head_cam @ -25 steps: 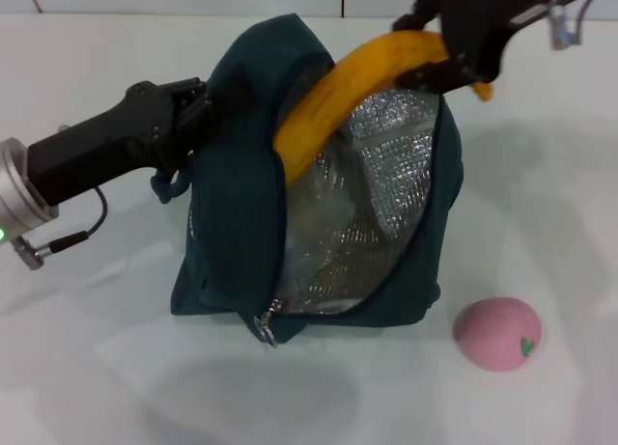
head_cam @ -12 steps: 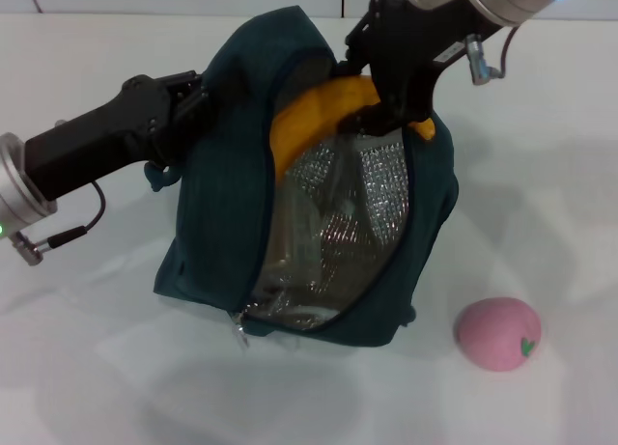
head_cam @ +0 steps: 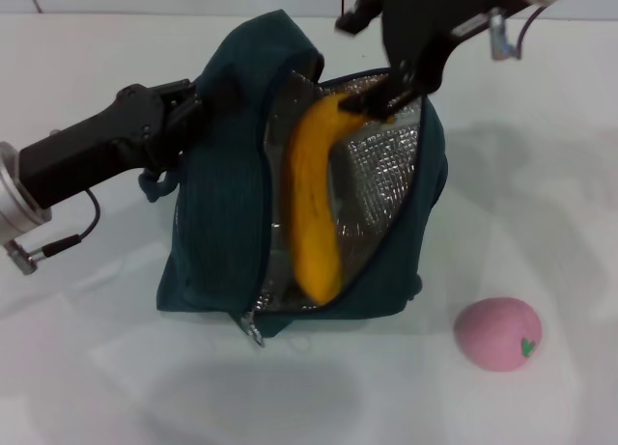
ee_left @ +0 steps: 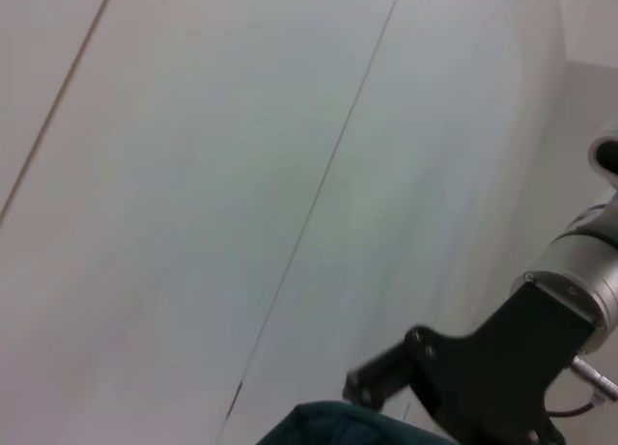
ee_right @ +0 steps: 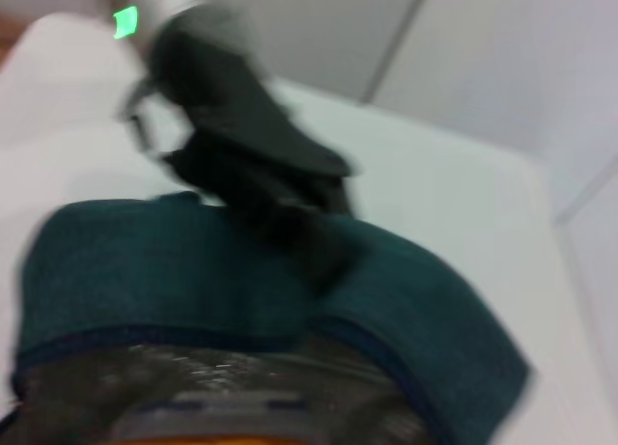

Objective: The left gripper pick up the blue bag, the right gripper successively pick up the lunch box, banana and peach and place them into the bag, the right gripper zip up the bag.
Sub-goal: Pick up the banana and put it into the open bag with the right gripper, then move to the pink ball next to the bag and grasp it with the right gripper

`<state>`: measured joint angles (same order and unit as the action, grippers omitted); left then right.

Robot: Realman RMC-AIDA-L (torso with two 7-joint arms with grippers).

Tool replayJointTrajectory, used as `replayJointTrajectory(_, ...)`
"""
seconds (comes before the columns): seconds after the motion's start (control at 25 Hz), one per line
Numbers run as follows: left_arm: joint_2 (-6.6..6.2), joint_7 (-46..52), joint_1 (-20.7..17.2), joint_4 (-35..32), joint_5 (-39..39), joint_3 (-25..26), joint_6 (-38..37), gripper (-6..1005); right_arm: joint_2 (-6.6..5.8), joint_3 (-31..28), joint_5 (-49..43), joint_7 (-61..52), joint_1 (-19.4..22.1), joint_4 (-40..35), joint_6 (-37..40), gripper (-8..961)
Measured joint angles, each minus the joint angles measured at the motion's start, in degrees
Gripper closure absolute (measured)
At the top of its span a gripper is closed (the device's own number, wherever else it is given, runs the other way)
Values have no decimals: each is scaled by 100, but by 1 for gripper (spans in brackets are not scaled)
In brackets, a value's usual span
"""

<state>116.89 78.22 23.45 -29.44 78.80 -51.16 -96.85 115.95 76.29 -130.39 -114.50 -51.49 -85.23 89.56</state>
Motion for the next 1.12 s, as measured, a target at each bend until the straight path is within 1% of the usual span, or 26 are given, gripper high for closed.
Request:
replayJointTrajectory(0.12,4,1,-31,0,-15,2,1,959,-12,-213,339,97,616,-460,-377,183)
replayJointTrajectory(0.2,10,10,-37,0,-17,1,0,959,-29,-571,1053,382,1215,-774,-536,178)
replayJointTrajectory(0.28,15,40,-55,0,-19,0,-1,959,-22,-930,1866,792,1763,-849,-455,174)
replayJointTrajectory(0.36,22,67,-78,0,-19,26,-1,959,-13,-1108,2519,1194,2219,-792,-266,169)
replayJointTrajectory(0.44,37,65,-107,0,-2,123,0,959,-8,-1200,3186,1765,2827,-601,41,171)
replayJointTrajectory(0.48,37,58,-120,-1,6,168,0,959,-12,-1214,3580,2193,3195,-373,286,172)
replayJointTrajectory(0.52,32,46,-145,-1,17,226,0,959,-17,-1219,3804,2512,3415,-177,441,173)
replayJointTrajectory(0.56,21,40,-163,-1,18,255,0,959,-17,-1218,3885,2759,3518,-67,545,174)
replayJointTrajectory(0.6,14,39,-183,0,18,271,0,959,-24,-1222,4003,3066,3716,247,661,175)
replayJointTrajectory(0.68,1,31,-220,1,18,290,28,959,-48,-1273,4055,3535,3893,837,782,177)
replayJointTrajectory(0.76,8,24,-221,2,18,292,85,959,-81,-1507,4021,4097,3958,1676,1052,178)
replayJointTrajectory(0.84,38,24,-164,6,30,293,136,959,-111,-2025,3869,4771,3943,2648,1496,179)
replayJointTrajectory(0.88,53,23,-122,8,34,289,147,959,-117,-2188,3814,4938,3934,2882,1596,179)
replayJointTrajectory(0.92,62,23,-92,10,36,288,156,959,-134,-2576,3660,5360,3924,3407,1804,180)
replayJointTrajectory(1.0,71,22,-60,14,34,286,165,959,-153,-3185,3355,5992,3882,4121,1930,180)
replayJointTrajectory(1.08,71,33,-68,15,22,290,169,959,-169,-3571,3149,6443,3841,4709,1941,181)
replayJointTrajectory(1.12,71,42,-75,16,19,293,172,959,-183,-3654,3109,6647,3834,4968,1930,182)
